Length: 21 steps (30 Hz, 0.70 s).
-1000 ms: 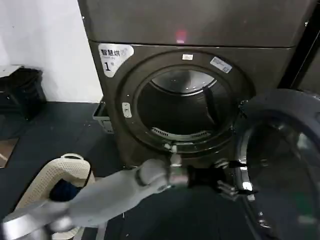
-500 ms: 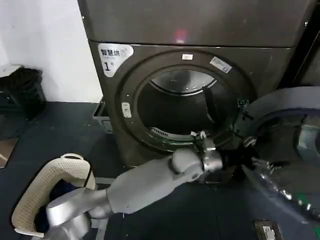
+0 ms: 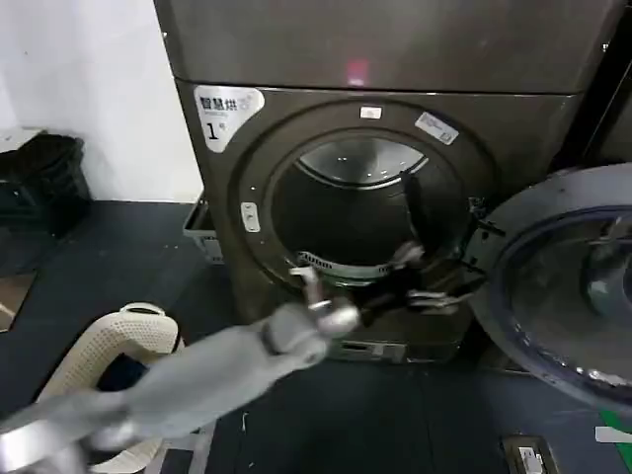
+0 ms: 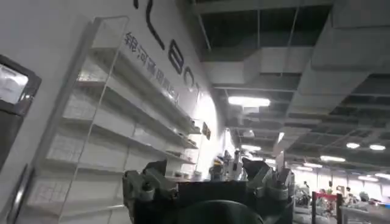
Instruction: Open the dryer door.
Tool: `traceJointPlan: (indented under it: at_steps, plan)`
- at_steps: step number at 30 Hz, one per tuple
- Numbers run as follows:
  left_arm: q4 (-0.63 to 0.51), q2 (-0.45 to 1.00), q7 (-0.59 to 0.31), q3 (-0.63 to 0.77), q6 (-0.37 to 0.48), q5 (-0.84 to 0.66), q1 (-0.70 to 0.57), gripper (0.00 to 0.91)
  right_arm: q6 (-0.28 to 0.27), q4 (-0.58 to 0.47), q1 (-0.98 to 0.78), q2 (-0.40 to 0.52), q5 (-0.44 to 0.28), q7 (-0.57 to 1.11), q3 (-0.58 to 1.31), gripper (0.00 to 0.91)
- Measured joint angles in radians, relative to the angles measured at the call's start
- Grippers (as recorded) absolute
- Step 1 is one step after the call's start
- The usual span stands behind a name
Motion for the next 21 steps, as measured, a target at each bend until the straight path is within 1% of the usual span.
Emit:
traceJointPlan:
  at_steps: [6,9,12,17,21]
  plan:
    - [-0.145,0.332,0.04,-0.021,0.066,0.023,0.039,0.907,-0.003,-0.002,0.027,-0.016,-0.01,-0.009,-0.004,0.907]
    - [-0.207,0.486,0.056,-0.066,0.104,0.064,0.085,0.907,-0.003,-0.006,0.04,-0.022,-0.026,-0.015,-0.007,0.907]
    - [-0.256,0.628,0.086,-0.149,0.161,0.13,0.167,0.907,-0.003,-0.015,0.047,-0.027,-0.038,-0.02,-0.005,0.907]
    - [-0.278,0.836,0.086,-0.279,0.251,0.209,0.288,0.907,0.007,-0.032,0.055,-0.037,-0.052,-0.022,0.009,0.907]
    - [-0.239,0.967,0.125,-0.34,0.337,0.264,0.335,0.907,0.013,-0.043,0.062,-0.038,-0.053,-0.022,0.014,0.907]
